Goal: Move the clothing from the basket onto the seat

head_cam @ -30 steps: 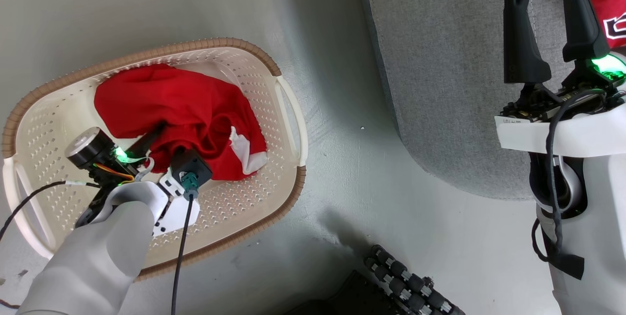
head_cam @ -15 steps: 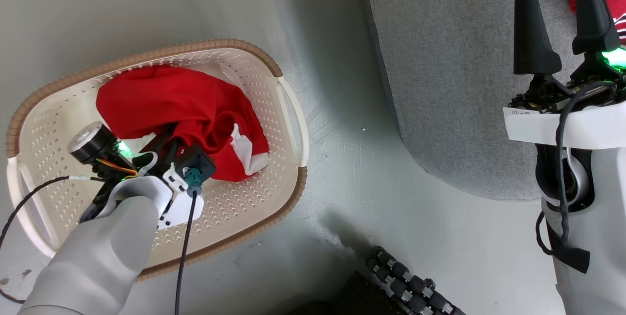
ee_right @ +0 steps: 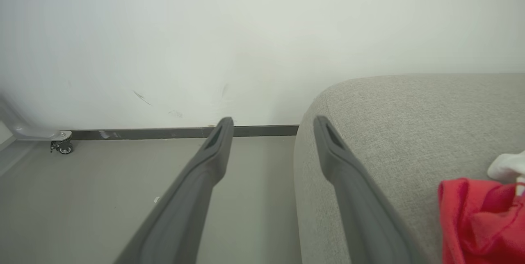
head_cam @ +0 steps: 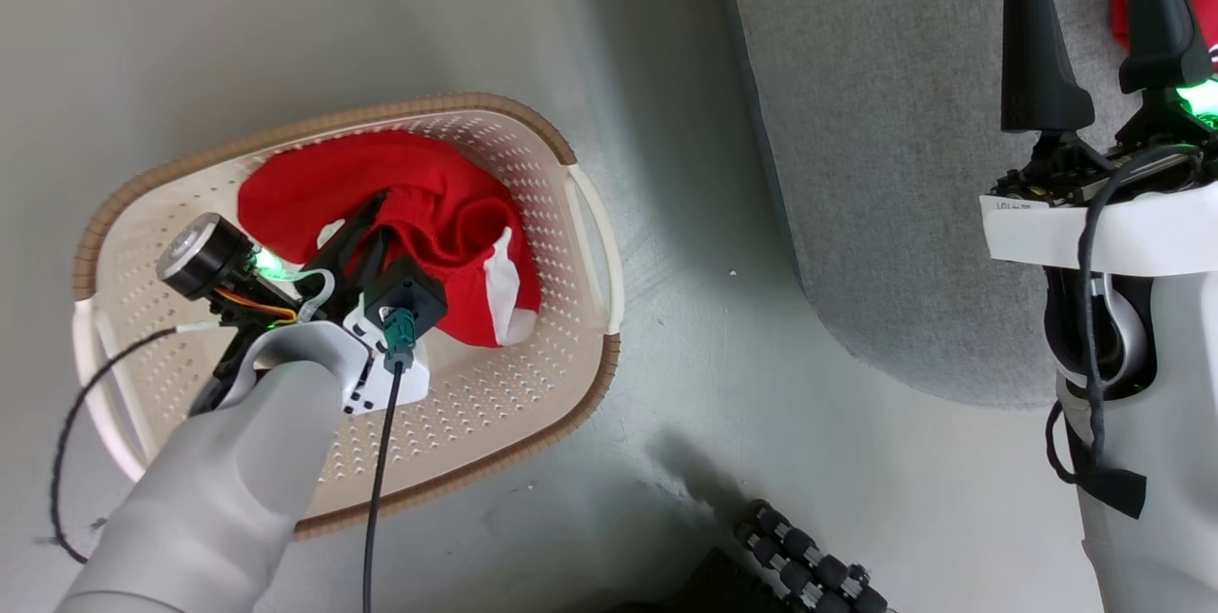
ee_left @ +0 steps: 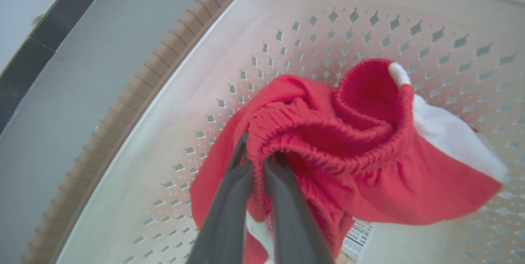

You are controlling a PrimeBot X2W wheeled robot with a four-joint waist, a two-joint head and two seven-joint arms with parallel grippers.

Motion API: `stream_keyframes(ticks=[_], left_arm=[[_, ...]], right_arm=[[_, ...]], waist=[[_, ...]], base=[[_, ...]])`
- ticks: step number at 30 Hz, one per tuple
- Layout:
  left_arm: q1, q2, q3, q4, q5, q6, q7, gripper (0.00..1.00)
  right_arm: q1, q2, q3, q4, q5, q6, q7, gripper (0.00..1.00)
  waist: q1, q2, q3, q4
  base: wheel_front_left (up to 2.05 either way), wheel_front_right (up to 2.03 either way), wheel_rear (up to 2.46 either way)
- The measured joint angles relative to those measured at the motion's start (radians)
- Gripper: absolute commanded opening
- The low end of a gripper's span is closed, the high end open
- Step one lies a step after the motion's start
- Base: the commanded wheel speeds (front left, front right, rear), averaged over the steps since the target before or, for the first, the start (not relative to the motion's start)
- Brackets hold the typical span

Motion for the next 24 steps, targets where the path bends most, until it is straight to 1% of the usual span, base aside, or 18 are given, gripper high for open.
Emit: stream_keyframes(ticks=[6, 13, 19, 24], left_arm=[[0.049, -0.003, 0.017, -0.060, -0.033, 0.027, -0.003, 0.00], [0.094, -0.017, 0.029, -0.171, -0.058, 0.064, -0.004, 0.00], [0.119, -0.003, 0.054, -0.316, -0.076, 0.109, -0.004, 0.00], [0.143, 0.014, 0.085, -0.408, -0.110, 0.135, -0.004, 0.00]], right_arm=[[0.000, 0.000, 0.001, 0.010, -0.042, 0.000, 0.000, 1.00], [0.001, -0.001, 0.003, 0.027, -0.076, 0.000, 0.000, 1.00], [0.002, -0.002, 0.003, 0.036, -0.103, 0.000, 0.000, 1.00], [0.004, -0.007, 0.003, 0.052, -0.111, 0.000, 0.000, 1.00]], waist=[[0.0000, 0.0000, -0.033, 0.023], [0.0000, 0.0000, -0.079, 0.055], [0.0000, 0.0000, -0.123, 0.087], [0.0000, 0.0000, -0.163, 0.113]], base=[[0.00, 0.00, 0.00], [0.00, 0.00, 0.00], [0.00, 0.00, 0.00], [0.00, 0.00, 0.00]])
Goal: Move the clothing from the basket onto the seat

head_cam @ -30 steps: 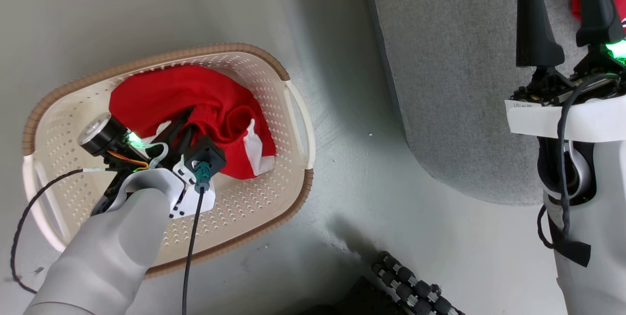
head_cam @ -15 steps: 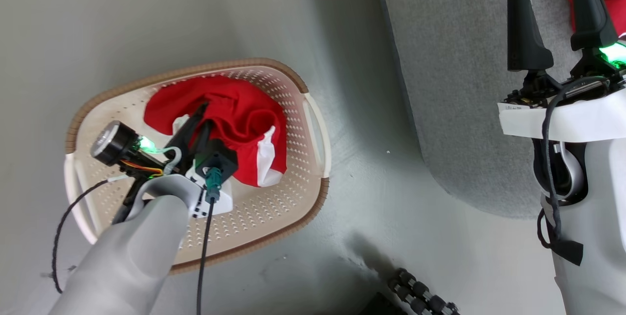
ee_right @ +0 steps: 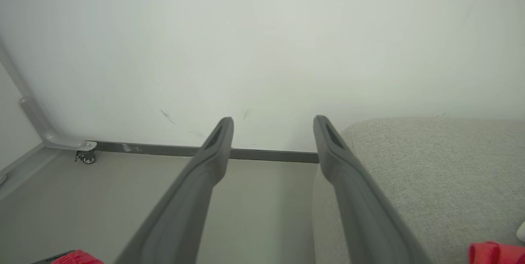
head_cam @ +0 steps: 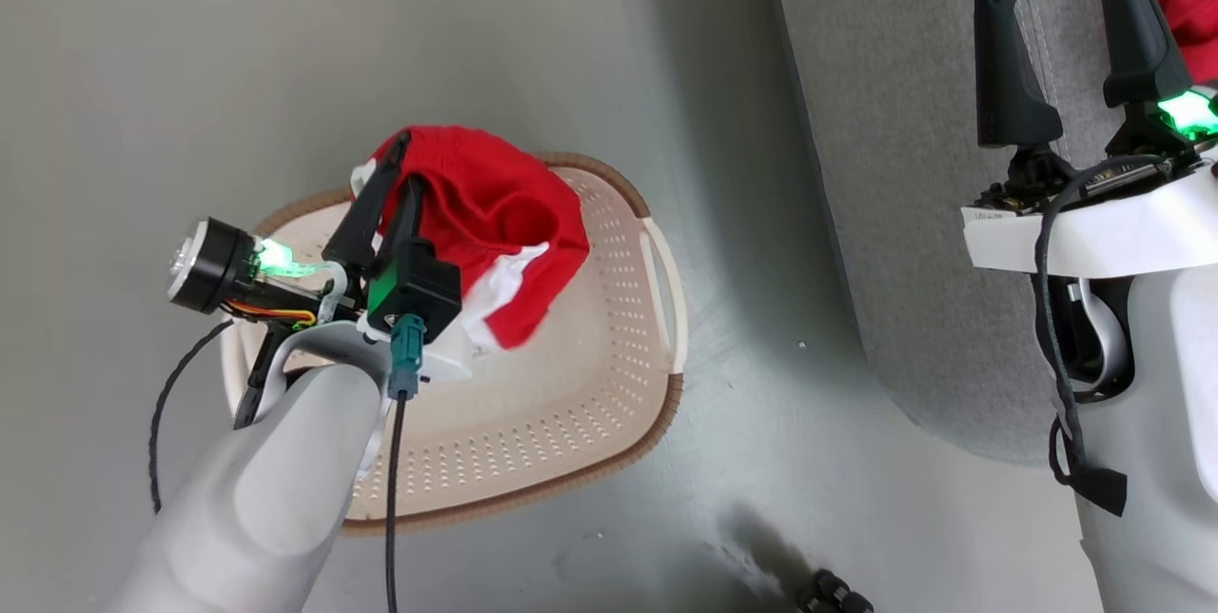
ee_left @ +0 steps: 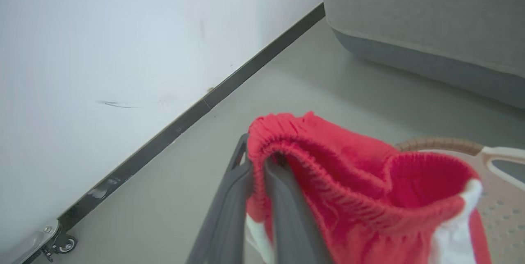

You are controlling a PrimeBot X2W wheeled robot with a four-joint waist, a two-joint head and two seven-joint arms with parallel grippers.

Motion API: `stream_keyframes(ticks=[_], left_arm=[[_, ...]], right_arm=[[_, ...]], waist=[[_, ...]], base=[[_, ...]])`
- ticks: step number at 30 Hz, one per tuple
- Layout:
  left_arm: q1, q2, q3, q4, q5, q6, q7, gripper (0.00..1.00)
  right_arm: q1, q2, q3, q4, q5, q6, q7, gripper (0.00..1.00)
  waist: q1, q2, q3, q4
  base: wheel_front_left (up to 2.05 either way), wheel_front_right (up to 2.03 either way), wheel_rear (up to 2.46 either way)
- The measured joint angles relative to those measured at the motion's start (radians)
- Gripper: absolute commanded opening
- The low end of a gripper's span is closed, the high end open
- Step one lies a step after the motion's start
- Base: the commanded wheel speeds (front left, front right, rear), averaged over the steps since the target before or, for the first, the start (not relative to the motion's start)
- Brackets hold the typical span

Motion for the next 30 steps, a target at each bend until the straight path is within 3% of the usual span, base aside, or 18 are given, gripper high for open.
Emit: stream_keyframes(ticks=[18, 30], left_arm=[[0.098, 0.061, 0.077, -0.284, -0.079, 0.033, -0.003, 0.00], [0.135, 0.112, 0.080, -0.364, -0.108, -0.003, -0.003, 0.00]], right_arm=[[0.083, -0.053, 0.029, 0.061, -0.019, 0.000, 0.000, 1.00], [0.164, -0.099, 0.060, 0.109, -0.034, 0.000, 0.000, 1.00]], waist=[[-0.0001, 0.0000, -0.172, 0.081], [0.0000, 0.0000, -0.310, 0.121]], base=[[0.00, 0.00, 0.00], [0.00, 0.00, 0.00]])
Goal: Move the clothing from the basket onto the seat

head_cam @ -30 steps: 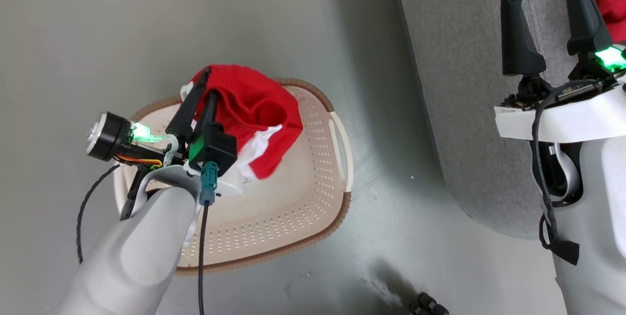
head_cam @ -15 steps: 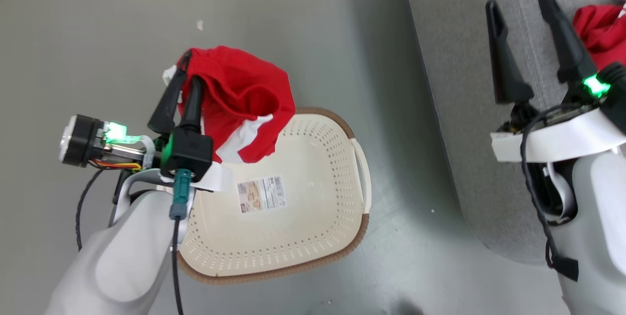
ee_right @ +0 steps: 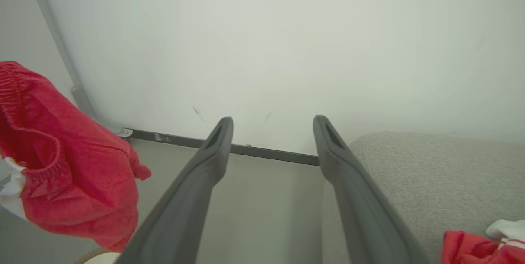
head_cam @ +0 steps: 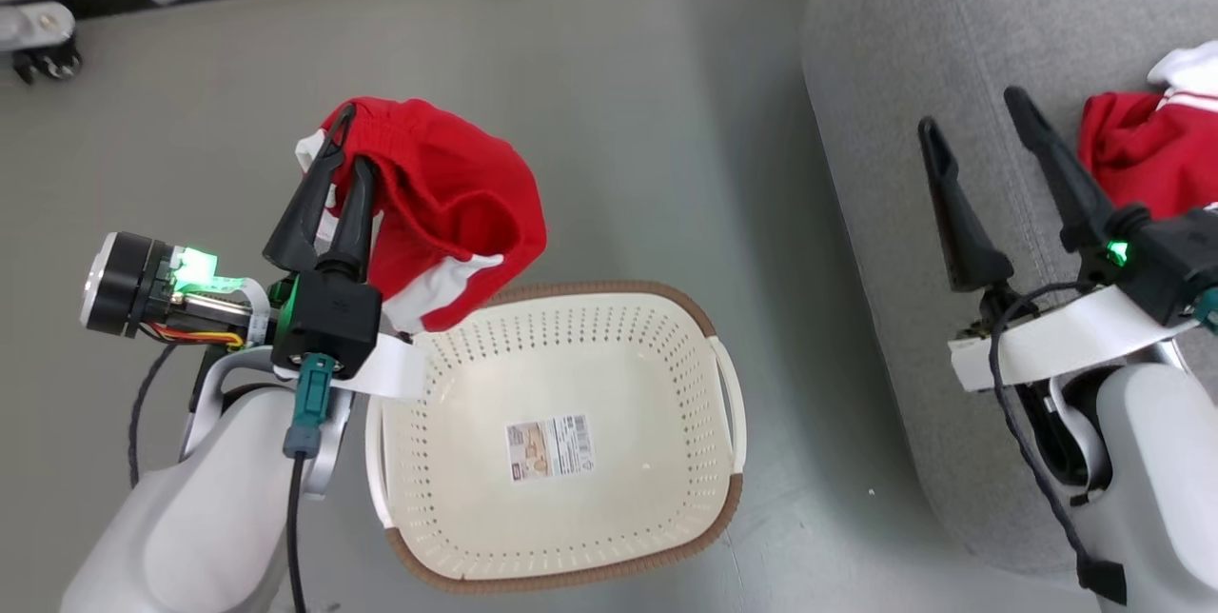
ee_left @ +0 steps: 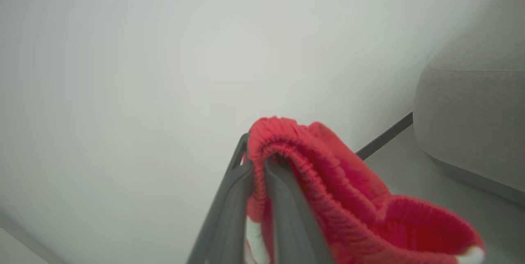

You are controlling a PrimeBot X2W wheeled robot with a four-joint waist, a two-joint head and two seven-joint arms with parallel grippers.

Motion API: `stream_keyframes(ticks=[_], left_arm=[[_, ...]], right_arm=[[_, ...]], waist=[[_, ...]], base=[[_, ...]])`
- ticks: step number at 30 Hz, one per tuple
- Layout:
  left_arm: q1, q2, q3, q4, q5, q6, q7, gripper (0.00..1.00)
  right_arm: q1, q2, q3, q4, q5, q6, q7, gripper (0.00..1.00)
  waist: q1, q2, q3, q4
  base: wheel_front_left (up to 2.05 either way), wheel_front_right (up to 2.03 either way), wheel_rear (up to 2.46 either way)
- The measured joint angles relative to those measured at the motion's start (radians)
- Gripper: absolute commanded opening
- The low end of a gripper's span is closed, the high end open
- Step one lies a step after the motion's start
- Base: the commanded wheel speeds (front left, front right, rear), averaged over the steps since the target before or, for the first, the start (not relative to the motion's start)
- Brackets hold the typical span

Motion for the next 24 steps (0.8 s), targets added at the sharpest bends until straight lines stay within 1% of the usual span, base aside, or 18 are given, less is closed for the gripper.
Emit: stream_keyframes(ticks=[1, 3, 10, 17, 24], left_arm=[[0.000, 0.005, 0.000, -0.007, -0.002, -0.001, 0.000, 0.00], [0.000, 0.008, 0.000, -0.015, -0.010, -0.019, 0.000, 0.00], [0.000, 0.012, 0.000, -0.042, -0.033, -0.054, 0.000, 0.00], [0.000, 0.010, -0.002, -0.047, -0.079, -0.095, 0.000, 0.00], [0.000, 0.011, -0.002, -0.062, -0.103, -0.121, 0.005, 0.00]], right_arm=[[0.007, -0.003, 0.005, 0.004, 0.000, 0.000, 0.000, 1.00], [0.018, -0.012, 0.013, 0.009, 0.000, 0.000, 0.000, 1.00], [0.066, -0.027, 0.052, 0.035, 0.001, 0.000, 0.000, 1.00], [0.114, -0.066, 0.112, 0.067, 0.001, 0.000, 0.000, 1.00], [0.150, -0.106, 0.266, 0.103, 0.023, 0.000, 0.000, 1.00]], waist=[[0.0000, 0.0000, -0.012, 0.003], [0.0000, 0.0000, -0.036, 0.009], [0.0000, 0.0000, -0.110, 0.025], [0.0000, 0.0000, -0.193, 0.042], [0.0000, 0.0000, -0.279, 0.061]], base=[[0.00, 0.00, 0.00], [0.00, 0.00, 0.00], [0.00, 0.00, 0.00], [0.00, 0.00, 0.00], [0.00, 0.00, 0.00]])
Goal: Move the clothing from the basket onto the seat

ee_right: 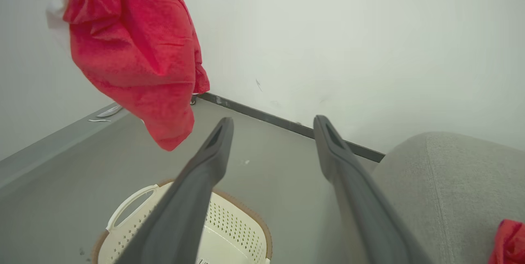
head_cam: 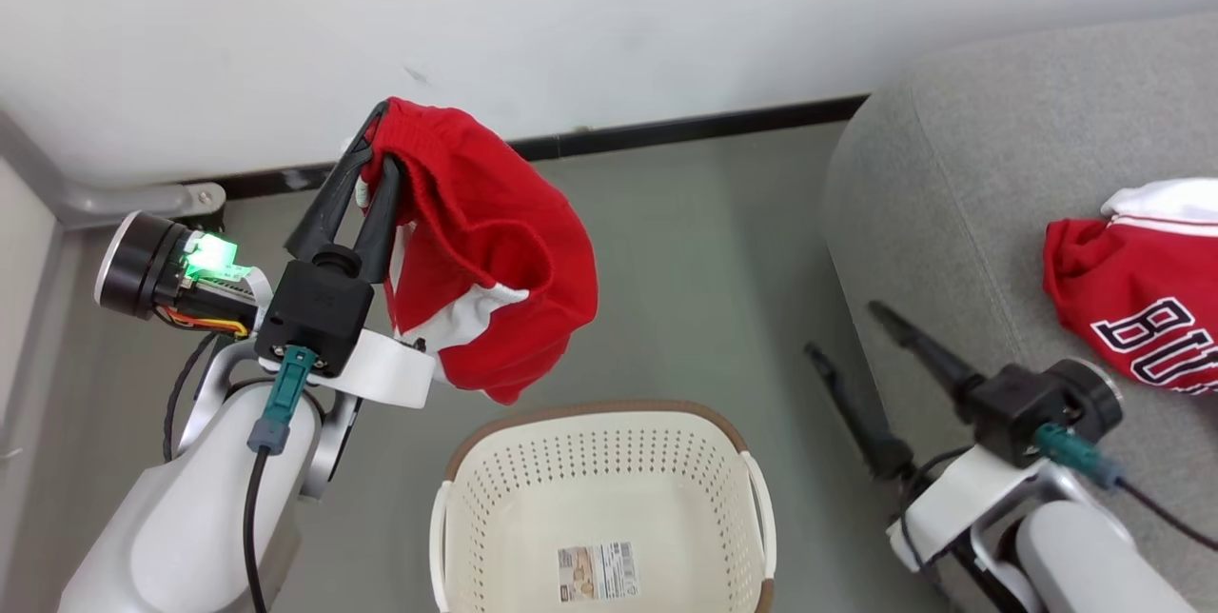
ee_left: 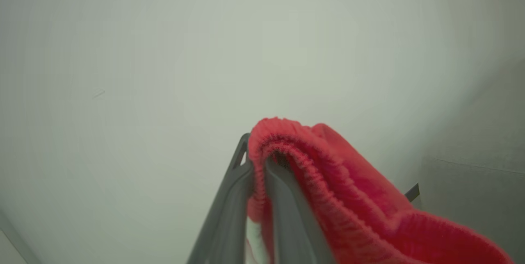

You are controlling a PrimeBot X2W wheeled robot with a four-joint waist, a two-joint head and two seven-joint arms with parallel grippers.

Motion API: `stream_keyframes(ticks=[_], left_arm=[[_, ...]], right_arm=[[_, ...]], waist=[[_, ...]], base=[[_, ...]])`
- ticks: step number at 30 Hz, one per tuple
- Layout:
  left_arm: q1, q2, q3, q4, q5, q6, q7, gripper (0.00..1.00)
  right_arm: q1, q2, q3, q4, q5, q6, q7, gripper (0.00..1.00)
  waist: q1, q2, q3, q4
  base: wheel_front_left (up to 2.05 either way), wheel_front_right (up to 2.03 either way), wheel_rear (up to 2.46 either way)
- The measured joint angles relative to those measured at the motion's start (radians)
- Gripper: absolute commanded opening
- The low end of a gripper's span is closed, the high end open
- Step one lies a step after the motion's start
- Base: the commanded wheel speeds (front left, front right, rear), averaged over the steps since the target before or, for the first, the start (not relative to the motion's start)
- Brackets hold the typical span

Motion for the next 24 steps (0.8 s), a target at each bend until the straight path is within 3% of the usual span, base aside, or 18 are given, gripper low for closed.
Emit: stream_keyframes(ticks=[9, 24], left_arm=[[-0.005, -0.005, -0.021, -0.017, -0.002, -0.037, 0.011, 0.00], [-0.024, -0.045, -0.079, -0.047, -0.036, -0.080, 0.039, 0.00]], right_arm=[[-0.016, -0.050, 0.192, 0.022, 0.017, 0.000, 0.003, 1.00], [-0.179, -0.106, 0.429, 0.085, 0.055, 0.000, 0.016, 1.00]], waist=[[0.0000, 0.0000, -0.079, 0.025], [0.0000, 0.0000, -0.162, 0.064]], base=[[0.00, 0.00, 0.00], [0.00, 0.00, 0.00]])
